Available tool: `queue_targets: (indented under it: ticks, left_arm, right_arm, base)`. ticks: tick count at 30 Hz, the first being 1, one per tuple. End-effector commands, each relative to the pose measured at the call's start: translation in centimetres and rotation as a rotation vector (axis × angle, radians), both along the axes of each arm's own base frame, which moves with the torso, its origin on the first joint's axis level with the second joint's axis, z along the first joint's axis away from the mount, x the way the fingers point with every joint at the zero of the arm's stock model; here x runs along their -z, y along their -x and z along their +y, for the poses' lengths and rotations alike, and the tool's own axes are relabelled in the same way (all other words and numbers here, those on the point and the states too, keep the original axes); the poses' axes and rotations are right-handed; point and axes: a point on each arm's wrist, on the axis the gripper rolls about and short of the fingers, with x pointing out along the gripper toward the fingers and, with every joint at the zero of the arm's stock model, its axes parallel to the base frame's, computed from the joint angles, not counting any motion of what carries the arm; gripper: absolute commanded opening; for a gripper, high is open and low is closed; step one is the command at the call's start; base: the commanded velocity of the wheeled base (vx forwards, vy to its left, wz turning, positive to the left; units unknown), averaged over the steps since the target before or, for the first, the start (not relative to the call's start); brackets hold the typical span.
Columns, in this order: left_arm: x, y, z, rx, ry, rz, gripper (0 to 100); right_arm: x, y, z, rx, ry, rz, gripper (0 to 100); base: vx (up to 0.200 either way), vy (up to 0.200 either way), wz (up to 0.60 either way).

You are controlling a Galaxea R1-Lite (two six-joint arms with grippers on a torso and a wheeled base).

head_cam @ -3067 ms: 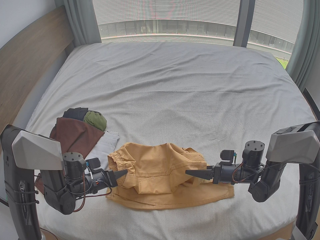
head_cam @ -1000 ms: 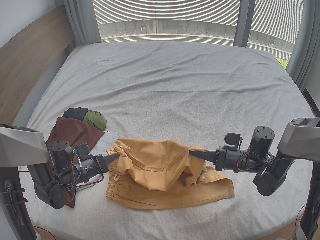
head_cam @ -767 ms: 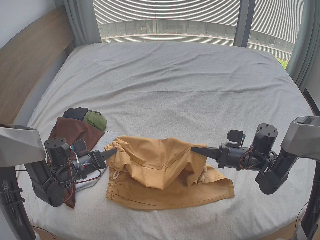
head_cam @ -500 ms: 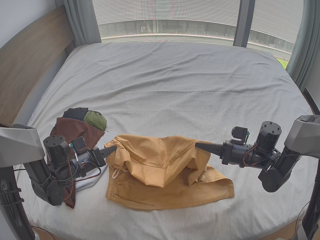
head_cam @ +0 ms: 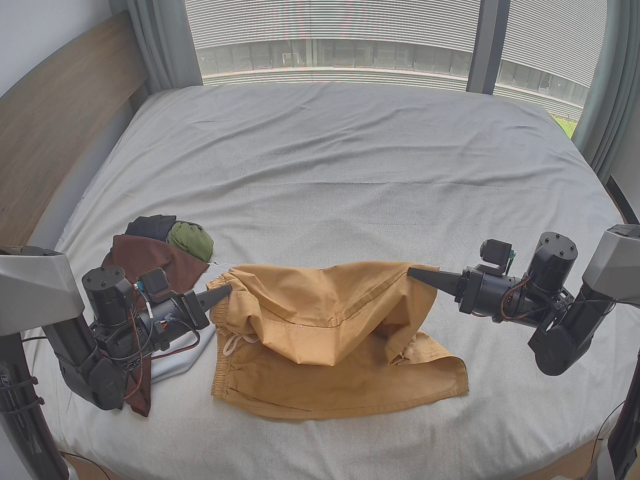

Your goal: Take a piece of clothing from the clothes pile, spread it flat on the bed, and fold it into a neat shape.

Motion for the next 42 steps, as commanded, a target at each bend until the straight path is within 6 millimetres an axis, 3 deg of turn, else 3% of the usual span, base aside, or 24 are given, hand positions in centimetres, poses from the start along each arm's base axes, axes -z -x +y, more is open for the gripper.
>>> queue_targets:
  ticks: [1, 10, 42]
  left_arm:
    - [-0.9, 0.1, 0.1, -0.002, 0.007, -0.033, 0]
    - [-1.2, -0.4, 1.1, -0.039, 0.011, -0.049, 0]
    - [-1.2, -0.6, 1.8, -0.061, 0.011, -0.048, 0]
  right_arm:
    - [-0.3, -0.2, -0.6, 0.019, -0.003, -0.013, 0]
    - [-0.6, -0.7, -1.8, 0.055, -0.006, -0.023, 0]
    - [-2.0, -2.4, -5.5, 0.171, -0.045, -0.045, 0]
  base:
    - [0.000, 0.000, 0.00]
    - [0.000, 0.000, 0.00]
    - [0.000, 0.000, 0.00]
